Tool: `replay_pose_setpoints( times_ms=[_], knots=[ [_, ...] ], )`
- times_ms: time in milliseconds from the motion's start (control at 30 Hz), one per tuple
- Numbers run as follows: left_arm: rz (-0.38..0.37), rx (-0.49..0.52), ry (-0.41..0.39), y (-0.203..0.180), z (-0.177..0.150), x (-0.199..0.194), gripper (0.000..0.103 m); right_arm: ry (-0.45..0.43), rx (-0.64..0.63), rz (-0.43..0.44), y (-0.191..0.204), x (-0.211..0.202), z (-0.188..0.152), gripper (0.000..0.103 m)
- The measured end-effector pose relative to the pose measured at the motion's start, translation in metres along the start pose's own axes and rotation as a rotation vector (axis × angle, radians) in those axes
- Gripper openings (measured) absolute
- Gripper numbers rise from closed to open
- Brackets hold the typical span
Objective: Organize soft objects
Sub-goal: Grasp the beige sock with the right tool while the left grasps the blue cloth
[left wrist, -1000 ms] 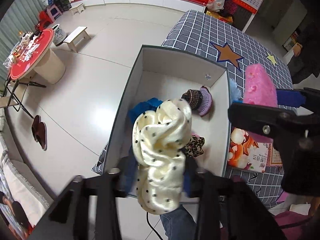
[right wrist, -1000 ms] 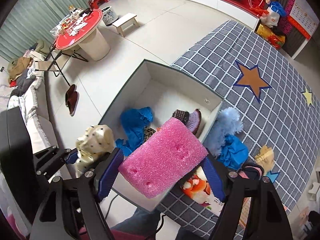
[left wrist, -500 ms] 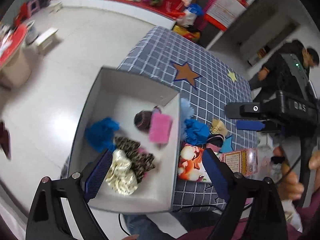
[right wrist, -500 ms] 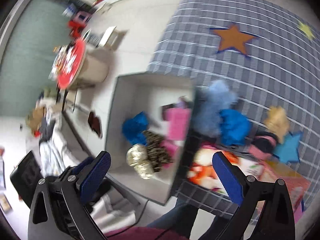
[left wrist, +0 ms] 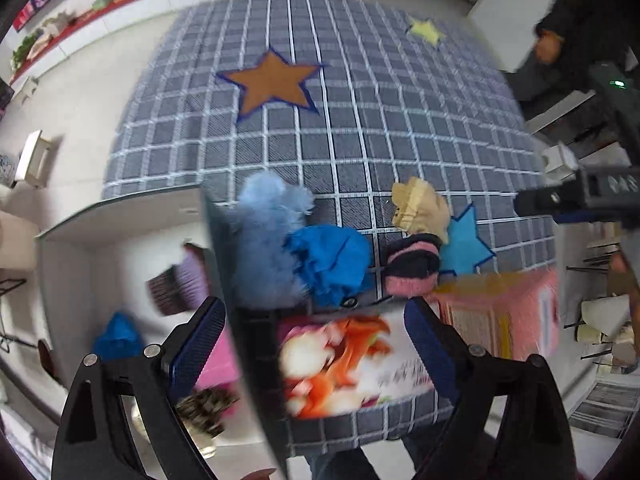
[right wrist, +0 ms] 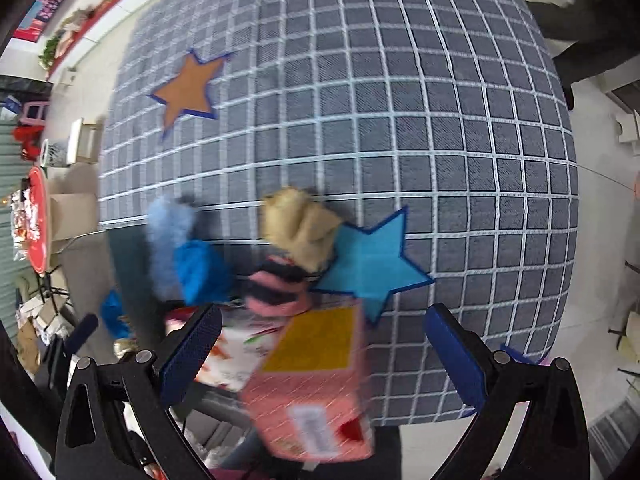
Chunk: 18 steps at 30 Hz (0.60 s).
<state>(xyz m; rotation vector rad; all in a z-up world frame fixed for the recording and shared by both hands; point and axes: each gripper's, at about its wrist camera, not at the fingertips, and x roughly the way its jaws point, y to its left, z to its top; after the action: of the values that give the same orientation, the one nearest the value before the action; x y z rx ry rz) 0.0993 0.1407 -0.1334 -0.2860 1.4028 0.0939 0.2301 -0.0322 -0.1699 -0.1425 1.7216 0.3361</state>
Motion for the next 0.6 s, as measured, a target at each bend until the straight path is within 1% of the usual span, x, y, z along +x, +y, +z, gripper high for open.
replay_pose_setpoints(
  times_ms=[100,167,267,400,600],
  knots=[
    [-0.023,-0.052,0.065,-0.007,0.016,0.028,0.093,0.052,-0.018,0.023,-0.006,0.023,0.019,0.102],
    [-0.023,-0.080,0.110,-0.011,0.025,0.044,0.093,0.086,-0.037,0.039,-0.004,0.040,0.031,0.102],
    [0.010,-0.086,0.164,-0.016,0.036,0.067,0.093,0.134,-0.060,0.059,0.002,0.064,0.048,0.102],
    [0.058,-0.087,0.227,-0.019,0.042,0.095,0.093,0.182,-0.087,0.077,0.011,0.089,0.061,0.102],
    [0.082,-0.108,0.306,-0.019,0.042,0.121,0.092,0.254,-0.101,0.126,0.017,0.121,0.072,0.102]
  ],
)
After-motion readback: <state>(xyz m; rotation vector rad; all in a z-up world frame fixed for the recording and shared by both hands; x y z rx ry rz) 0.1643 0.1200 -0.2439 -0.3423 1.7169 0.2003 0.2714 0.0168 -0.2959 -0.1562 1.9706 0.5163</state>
